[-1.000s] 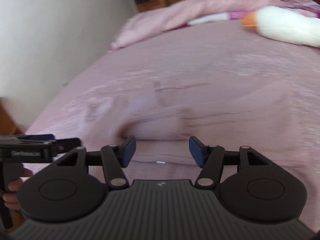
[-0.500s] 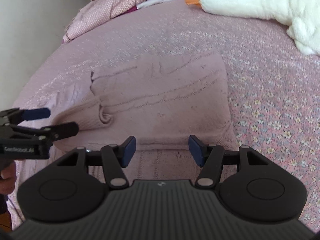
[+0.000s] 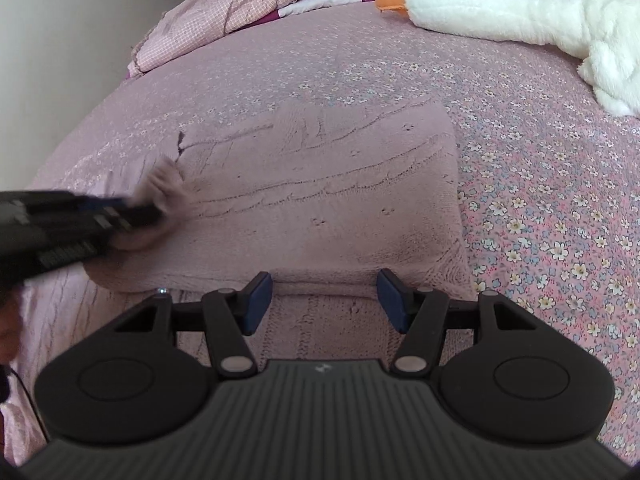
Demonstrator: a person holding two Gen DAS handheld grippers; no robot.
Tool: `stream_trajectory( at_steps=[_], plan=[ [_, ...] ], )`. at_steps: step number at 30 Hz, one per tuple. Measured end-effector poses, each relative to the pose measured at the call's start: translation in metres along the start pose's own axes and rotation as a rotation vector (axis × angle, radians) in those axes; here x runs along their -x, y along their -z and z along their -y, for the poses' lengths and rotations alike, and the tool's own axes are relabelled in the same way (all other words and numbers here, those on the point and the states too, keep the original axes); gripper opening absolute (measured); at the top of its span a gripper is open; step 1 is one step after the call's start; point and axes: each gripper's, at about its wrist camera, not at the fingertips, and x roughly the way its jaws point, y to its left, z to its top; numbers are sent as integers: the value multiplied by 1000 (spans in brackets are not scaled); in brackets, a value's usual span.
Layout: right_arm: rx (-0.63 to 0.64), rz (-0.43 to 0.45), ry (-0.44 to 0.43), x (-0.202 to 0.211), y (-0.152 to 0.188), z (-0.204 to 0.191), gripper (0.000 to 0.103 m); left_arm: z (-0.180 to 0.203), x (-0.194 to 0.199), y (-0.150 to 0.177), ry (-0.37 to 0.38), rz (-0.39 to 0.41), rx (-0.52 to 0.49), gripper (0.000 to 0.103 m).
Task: Fold small clothes
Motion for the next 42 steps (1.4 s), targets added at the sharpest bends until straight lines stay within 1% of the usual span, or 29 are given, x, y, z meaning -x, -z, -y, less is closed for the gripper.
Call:
stream_trajectory(
  at_steps=[3, 6, 8, 9, 11, 13, 14, 15, 16, 18, 21, 26, 28, 31, 34, 36, 38, 41, 42],
  plan=[
    [5, 2, 4, 0, 1, 0, 60, -26, 15, 2, -105, 37, 123, 21],
    [6, 5, 10, 1, 1, -2, 60, -53, 24, 12, -215, 39, 220, 21],
    [14, 6, 11, 1, 2, -3, 60, -71, 28, 21, -258, 23, 273, 22],
    [17, 7, 12, 1, 2, -3, 60, -80, 30, 26, -267, 14, 302, 22],
    [22, 8, 11, 1, 3, -3, 60, -96, 33, 36, -258, -10, 362, 26],
    [24, 9, 10, 1, 3, -3, 60, -110, 39, 49, -242, -24, 434, 35],
    [25, 8, 10, 0, 3, -3, 60, -115, 42, 55, -231, -25, 465, 37],
    [25, 8, 11, 0, 3, -3, 60, -119, 46, 61, -221, -21, 495, 41],
    [25, 7, 11, 1, 2, -3, 60, -122, 51, 67, -218, -17, 520, 46],
    [28, 5, 12, 0, 2, -3, 60, -124, 59, 76, -236, -14, 545, 50],
    [34, 2, 15, 0, 1, -4, 60, -129, 68, 83, -263, -6, 553, 50],
    [39, -1, 20, 0, 0, -6, 60, -137, 75, 84, -217, 9, 563, 51],
    [38, -4, 18, 1, -1, -7, 60, -142, 70, 80, -195, 11, 574, 54],
    [17, -15, -1, 5, -9, -4, 61, -148, 56, 74, -177, -2, 582, 55],
    [-2, 15, -23, 11, -23, 2, 61, -155, 40, 73, -148, -37, 615, 55],
    [10, 42, 3, 11, -34, 7, 61, -160, 30, 74, -130, -52, 641, 55],
    [16, 59, 32, 6, -46, 13, 61, -163, 26, 76, -123, -49, 662, 55],
    [10, 60, 70, -14, -63, 28, 61, -165, 22, 76, -125, -42, 683, 55],
    [4, 61, 94, -23, -67, 34, 61, -164, 22, 75, -125, -36, 679, 53]
  ],
)
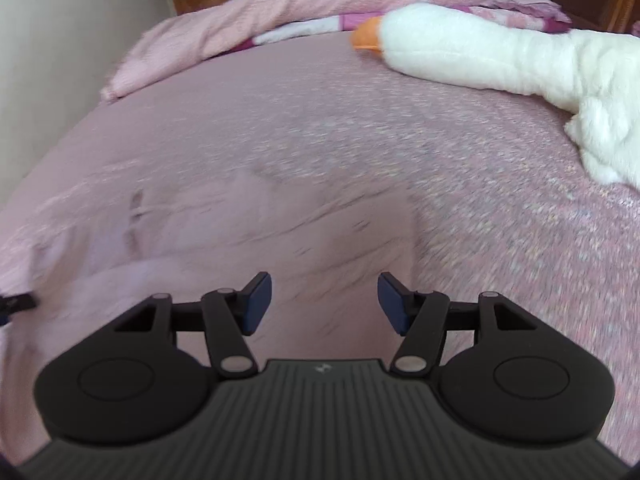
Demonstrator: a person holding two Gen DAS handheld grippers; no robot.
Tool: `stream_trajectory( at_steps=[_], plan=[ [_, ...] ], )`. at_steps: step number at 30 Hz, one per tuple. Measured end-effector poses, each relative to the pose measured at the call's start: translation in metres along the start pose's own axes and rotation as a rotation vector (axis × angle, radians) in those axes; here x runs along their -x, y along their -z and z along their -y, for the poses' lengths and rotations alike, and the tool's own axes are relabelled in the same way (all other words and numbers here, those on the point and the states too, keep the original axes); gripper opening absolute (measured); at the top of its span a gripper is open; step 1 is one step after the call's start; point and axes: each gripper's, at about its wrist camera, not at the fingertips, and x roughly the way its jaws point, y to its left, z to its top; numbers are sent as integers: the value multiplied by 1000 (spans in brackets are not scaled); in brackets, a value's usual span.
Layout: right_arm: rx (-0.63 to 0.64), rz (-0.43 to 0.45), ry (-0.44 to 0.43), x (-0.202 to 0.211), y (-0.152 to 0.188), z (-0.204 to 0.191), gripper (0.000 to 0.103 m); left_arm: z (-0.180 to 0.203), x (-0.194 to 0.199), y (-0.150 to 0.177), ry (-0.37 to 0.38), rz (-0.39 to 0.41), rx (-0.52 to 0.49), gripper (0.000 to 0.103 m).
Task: Fold small clothes
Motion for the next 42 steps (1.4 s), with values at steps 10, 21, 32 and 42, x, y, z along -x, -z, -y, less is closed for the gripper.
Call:
stream_trajectory(
  at_steps=[10, 21, 32, 42],
  plan=[
    [-144, 50, -38, -48, -13, 31, 36, 30, 23, 8, 45, 173, -163, 17],
    [33, 265, 110, -21, -3, 16, 21, 48, -2, 8, -9, 164, -213, 17],
    [-1, 135, 148, -32, -4, 29, 57, 45, -21, 13, -109, 115, -283, 32],
    [-77, 153, 86, 24, 8, 18, 57, 25, 24, 12, -135, 141, -204, 46]
  ],
)
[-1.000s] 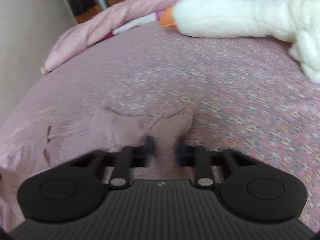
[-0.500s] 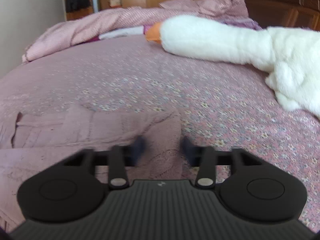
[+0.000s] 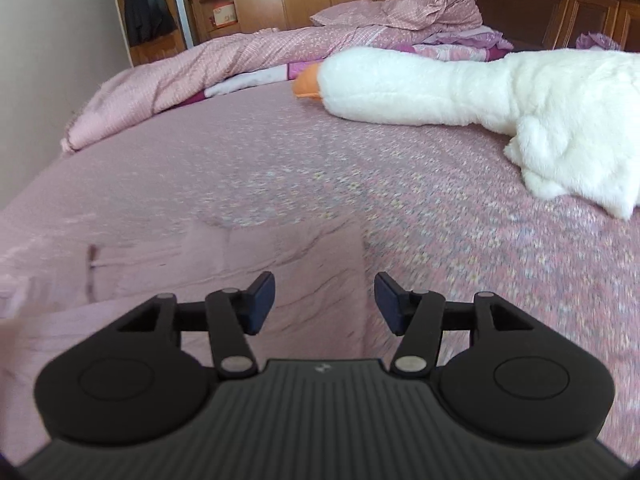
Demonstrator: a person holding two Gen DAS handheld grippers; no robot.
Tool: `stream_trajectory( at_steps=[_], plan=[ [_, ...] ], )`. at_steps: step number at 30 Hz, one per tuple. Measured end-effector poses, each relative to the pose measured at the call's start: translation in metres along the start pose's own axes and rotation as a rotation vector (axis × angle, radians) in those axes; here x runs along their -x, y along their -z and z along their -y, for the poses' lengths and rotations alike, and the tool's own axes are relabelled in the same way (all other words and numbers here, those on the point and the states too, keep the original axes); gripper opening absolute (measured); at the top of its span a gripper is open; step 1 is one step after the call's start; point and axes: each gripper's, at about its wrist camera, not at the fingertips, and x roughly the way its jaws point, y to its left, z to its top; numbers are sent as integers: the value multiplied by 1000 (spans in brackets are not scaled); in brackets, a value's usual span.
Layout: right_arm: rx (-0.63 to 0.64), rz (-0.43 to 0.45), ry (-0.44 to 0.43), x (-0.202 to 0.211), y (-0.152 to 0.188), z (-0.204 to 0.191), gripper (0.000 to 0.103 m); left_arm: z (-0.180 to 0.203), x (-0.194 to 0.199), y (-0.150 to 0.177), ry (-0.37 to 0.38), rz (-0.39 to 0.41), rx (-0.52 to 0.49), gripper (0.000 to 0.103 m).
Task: Fold small clothes
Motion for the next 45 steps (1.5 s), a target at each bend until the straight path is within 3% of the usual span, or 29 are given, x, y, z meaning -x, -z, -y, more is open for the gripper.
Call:
stream_trajectory(
  at_steps=[18, 28, 34, 45],
  plan=[
    [11, -97, -182, 67, 41, -65, 65, -72, 59, 18, -139, -3, 168, 63],
    [14, -158, -200, 68, 64, -72, 65, -105, 60, 32, -266, -39, 258, 64],
    [17, -200, -187, 64, 74, -73, 65, -128, 50, 32, -299, -61, 354, 64],
    [42, -241, -146, 58, 88, -73, 64, -144, 29, 24, -306, -58, 412, 64]
  ],
)
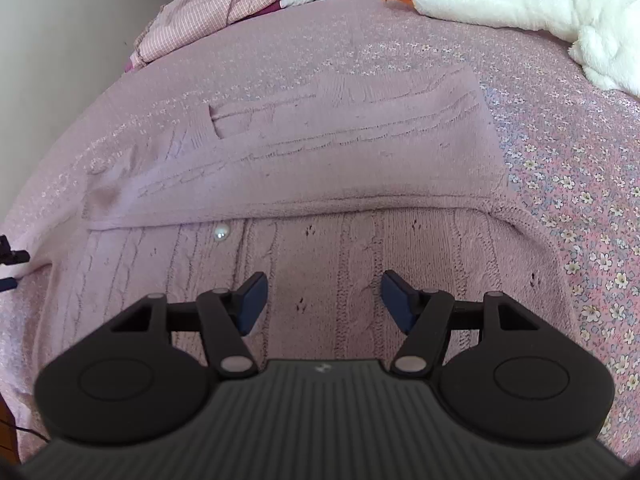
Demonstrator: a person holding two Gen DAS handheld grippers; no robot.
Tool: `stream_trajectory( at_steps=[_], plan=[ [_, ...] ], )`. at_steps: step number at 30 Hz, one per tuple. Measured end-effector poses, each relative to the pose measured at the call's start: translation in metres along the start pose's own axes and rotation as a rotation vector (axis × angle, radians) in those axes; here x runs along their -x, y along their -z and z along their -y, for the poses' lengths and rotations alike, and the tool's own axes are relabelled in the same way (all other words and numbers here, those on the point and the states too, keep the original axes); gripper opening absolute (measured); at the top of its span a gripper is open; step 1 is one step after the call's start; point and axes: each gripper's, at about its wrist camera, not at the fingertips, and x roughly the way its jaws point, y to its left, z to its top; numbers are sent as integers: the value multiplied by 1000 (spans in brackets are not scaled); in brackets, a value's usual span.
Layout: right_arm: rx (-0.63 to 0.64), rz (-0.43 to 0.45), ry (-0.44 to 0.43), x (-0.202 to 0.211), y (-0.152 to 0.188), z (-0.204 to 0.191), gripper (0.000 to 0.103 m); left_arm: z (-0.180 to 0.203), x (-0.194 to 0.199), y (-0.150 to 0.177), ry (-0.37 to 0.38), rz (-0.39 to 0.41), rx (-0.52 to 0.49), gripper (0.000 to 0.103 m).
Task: Fold small clothes
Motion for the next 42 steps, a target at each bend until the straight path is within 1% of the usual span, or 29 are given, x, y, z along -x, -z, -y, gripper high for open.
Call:
stream_trajectory(
  at_steps=[6, 9, 17, 19, 23, 27, 29, 30, 31, 32, 34, 37, 42],
  plan=[
    [33, -4, 28, -5, 3, -5, 65, -2, -6, -2, -2, -3, 23, 64],
    [37, -6, 26, -6, 2, -6, 70, -3, -11, -3, -1, -2, 30, 64],
    [32, -7, 32, -8, 1, -7, 71, -10, -35, -18, 21, 39, 95, 68],
    [32, -7, 32, -8, 1, -7, 71, -8, -40, -22, 13, 42, 90, 70],
    [31, -7, 33, -8, 1, -7, 71, -1, -44, -25, -8, 51, 63, 71],
    [29, -6, 31, -8, 1, -7, 71, 0, -46, -25, -7, 68, 49, 70],
    [29, -6, 30, -8, 1, -7, 71, 0, -46, -24, -4, 77, 40, 67],
    [29, -5, 30, -8, 1, -7, 71, 0, -46, -24, 1, 81, 36, 61],
    [28, -6, 30, -8, 1, -7, 71, 0, -45, -24, 6, 85, 30, 53],
    [28, -5, 30, -8, 1, -7, 71, 0, -44, -24, 14, 88, 25, 48],
    [26, -6, 29, -8, 1, -6, 71, -2, -42, -25, 45, 95, 27, 24],
    [19, -5, 25, -8, 1, -5, 71, -5, -36, -27, 79, 102, 33, 14],
    [-8, 3, 13, -5, -1, -1, 71, 3, -12, -28, 114, 169, -1, 12]
  ],
)
